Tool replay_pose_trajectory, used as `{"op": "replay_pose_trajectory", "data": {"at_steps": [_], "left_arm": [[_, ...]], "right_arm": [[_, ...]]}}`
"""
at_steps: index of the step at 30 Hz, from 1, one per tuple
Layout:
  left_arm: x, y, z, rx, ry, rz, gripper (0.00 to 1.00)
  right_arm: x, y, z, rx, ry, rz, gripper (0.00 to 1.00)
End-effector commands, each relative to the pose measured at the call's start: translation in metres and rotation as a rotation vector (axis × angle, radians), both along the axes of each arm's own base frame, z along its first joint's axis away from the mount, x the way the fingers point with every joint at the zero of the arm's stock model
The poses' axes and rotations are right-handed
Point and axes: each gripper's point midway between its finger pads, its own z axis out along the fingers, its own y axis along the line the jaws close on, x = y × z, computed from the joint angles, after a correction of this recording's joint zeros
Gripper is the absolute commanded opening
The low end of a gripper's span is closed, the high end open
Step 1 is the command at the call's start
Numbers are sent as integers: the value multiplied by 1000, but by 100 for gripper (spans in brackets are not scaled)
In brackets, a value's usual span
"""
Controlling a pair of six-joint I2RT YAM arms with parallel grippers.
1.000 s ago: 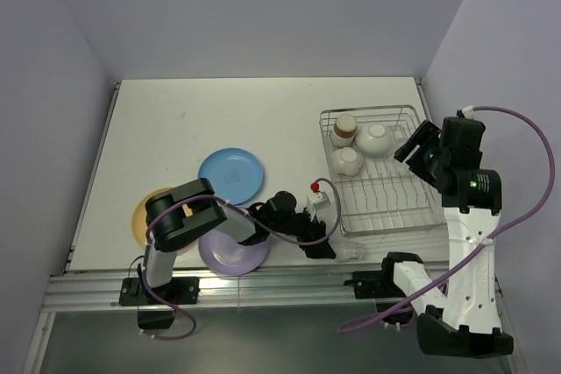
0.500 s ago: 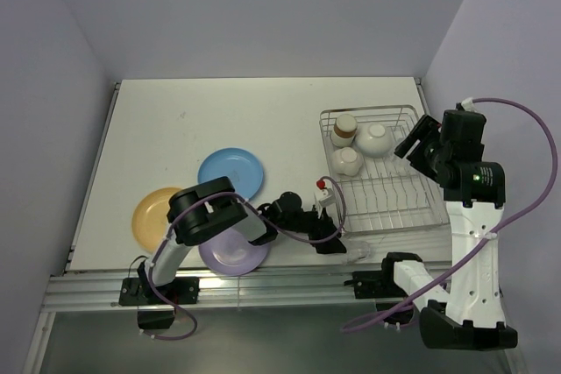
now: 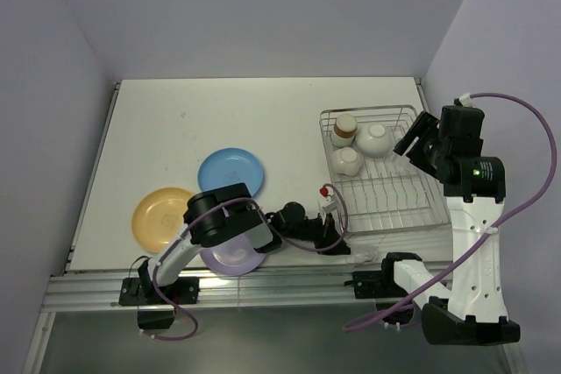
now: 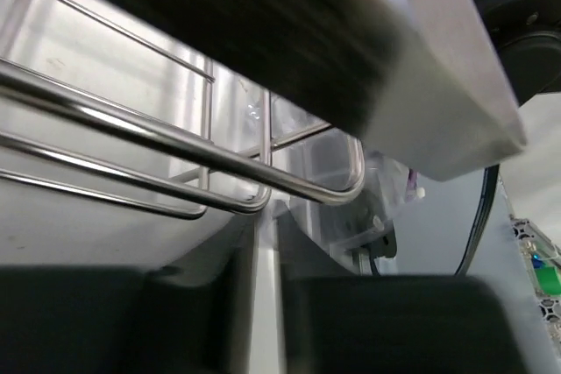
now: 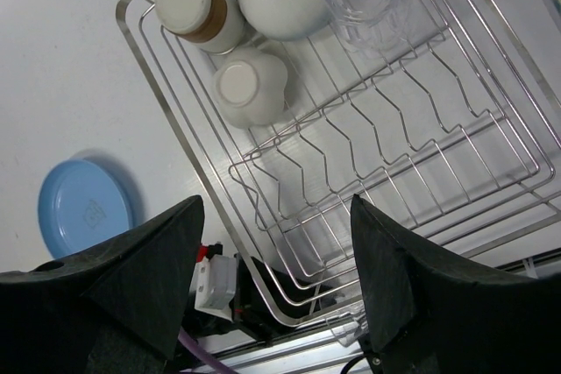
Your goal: Load the mixed dishes into the dish rack
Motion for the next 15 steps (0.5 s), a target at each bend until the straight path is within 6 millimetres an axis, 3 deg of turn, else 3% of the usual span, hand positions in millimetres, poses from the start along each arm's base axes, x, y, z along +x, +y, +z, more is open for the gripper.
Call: {"op": "replay_pose_trajectory", "data": {"at_steps": [1,6,9,13,15], "left_arm": [[-8,-11,18,-82,15,-20,13],[-9,2,23,-48,4,-23,0],[-10,29,7,52,13,-14,0],[-14,71,11,126,43,4,0],[-14,88,9,188,75,23,0]], "right_arm": [[-4,-4,9,-34,-29,-7,75],[-5,-3,19,-30,-53,-3,75],[-6,0,24,-20,-64,7,74],[-10,8,25,12,-67,34,74],[-12,22,21,60,-52,103,74]]}}
